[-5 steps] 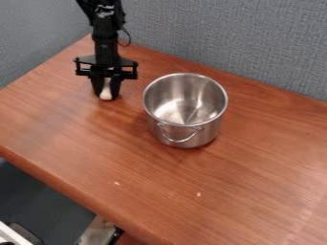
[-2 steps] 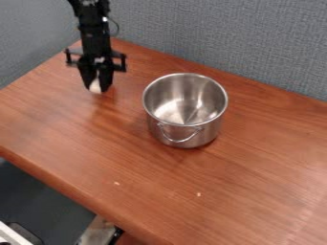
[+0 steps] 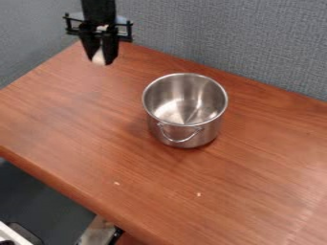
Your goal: Put the mushroom in the metal pot
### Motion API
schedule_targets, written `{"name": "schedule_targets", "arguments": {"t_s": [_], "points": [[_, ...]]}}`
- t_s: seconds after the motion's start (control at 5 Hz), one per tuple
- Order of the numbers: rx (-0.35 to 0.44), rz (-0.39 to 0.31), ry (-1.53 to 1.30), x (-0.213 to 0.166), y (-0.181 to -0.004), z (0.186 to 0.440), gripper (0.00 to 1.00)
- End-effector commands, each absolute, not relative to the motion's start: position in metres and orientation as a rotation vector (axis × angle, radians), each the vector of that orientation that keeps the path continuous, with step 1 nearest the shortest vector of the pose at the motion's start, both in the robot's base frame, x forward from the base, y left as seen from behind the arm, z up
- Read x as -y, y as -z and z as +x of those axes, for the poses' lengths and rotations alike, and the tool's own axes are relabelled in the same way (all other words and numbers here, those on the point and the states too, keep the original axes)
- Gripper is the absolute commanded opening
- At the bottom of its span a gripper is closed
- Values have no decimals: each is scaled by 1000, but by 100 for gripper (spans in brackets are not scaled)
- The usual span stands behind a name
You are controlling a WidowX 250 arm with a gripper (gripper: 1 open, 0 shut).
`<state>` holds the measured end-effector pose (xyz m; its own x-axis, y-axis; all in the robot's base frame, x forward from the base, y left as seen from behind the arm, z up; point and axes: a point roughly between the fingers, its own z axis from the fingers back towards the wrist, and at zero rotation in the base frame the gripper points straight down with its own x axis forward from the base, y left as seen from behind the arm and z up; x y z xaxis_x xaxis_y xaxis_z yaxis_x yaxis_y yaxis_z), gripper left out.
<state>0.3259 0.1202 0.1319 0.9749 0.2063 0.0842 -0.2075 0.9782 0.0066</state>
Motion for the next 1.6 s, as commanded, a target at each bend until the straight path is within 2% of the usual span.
{"name": "schedule_targets", "arguments": {"t_s": [0.0, 0.2, 0.6, 0.8, 1.0, 1.4], "points": [[111, 5, -114, -95, -151, 315, 0], [86, -20, -31, -72, -152, 301, 0], [106, -79, 53, -32, -165, 278, 0], [109, -98, 55, -18, -139, 269, 0], [115, -105, 29, -17, -105, 270, 0], [104, -96, 72, -41, -98, 300, 0]]}}
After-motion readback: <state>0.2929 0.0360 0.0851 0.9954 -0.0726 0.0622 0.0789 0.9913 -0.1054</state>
